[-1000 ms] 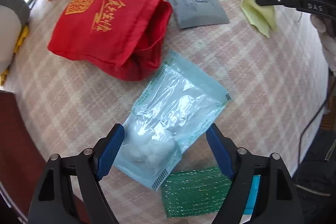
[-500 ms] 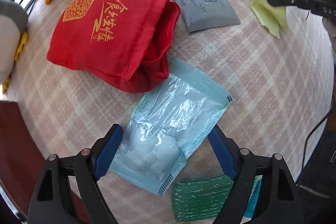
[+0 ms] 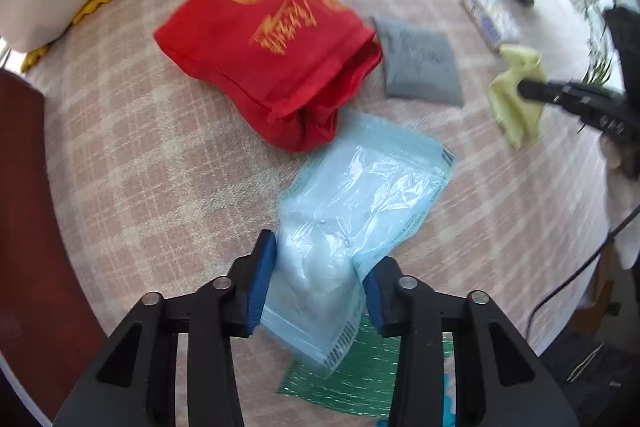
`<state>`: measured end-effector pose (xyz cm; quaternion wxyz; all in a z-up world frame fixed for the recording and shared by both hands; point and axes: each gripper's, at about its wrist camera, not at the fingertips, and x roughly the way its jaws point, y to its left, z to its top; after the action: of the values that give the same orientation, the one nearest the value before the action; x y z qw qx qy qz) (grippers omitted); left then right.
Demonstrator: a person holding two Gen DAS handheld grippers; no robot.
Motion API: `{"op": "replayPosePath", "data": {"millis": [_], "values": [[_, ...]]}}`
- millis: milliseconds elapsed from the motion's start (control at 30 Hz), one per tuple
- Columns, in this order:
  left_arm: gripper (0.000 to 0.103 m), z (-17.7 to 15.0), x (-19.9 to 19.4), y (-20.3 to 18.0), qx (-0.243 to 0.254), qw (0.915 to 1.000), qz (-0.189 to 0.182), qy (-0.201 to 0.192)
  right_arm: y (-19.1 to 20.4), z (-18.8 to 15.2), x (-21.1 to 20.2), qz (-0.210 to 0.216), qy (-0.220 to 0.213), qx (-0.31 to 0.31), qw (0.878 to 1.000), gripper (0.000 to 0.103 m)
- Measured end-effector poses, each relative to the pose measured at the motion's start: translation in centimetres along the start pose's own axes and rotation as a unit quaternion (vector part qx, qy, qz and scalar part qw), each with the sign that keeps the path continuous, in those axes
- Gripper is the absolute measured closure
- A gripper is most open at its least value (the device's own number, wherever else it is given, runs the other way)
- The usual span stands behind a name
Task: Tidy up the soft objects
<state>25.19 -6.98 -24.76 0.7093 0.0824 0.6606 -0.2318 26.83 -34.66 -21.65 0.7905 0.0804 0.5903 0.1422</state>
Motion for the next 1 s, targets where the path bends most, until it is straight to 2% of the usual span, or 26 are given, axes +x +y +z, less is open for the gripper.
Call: {"op": "replayPosePath", "data": {"millis": [100,133,167,200,300,467,567,767,1000], "values": [[0.072,-0.8,-1.0,1.0,-0.021,0.9995,-0.005,-0.022,0.0,-0.1,-0.3,-0.001,-0.005,0.001,1.0,0.1],[0.076,-1.0,-1.1,1.4,-0.029,0.9992,0.002,-0.026,0.0,-0.2,-0.3,-0.002,-0.006,0.002,1.0,0.1],[0.086,-1.2,-1.3,2.0,-0.041,0.9988,-0.002,-0.025,-0.1,-0.3,-0.3,-0.003,-0.005,0.004,1.0,0.1],[0.088,-1.5,-1.9,2.6,-0.052,0.9984,-0.008,-0.024,-0.2,-0.3,-0.3,-0.003,-0.005,0.005,1.0,0.1],[0.088,-2.1,-3.4,3.2,-0.061,0.9972,0.0,-0.043,-0.2,-0.6,-0.4,-0.004,-0.005,0.005,1.0,0.1],[0.089,-2.1,-5.9,1.0,-0.064,0.9959,0.006,-0.064,-0.3,-1.1,-0.1,-0.012,0.0,0.01,1.0,0.1],[0.09,-2.0,-5.9,1.0,-0.07,0.9948,-0.008,-0.073,-0.3,-1.3,-0.6,-0.008,-0.006,0.016,1.0,0.1],[0.09,-2.5,-7.2,0.0,-0.085,0.9916,-0.013,-0.096,0.9,-1.5,-3.1,-0.01,-0.03,0.004,1.0,0.1],[0.09,-5.0,-11.1,0.4,-0.107,0.9851,-0.003,-0.135,4.0,-1.6,-6.2,-0.003,-0.054,-0.018,0.998,0.1]]}}
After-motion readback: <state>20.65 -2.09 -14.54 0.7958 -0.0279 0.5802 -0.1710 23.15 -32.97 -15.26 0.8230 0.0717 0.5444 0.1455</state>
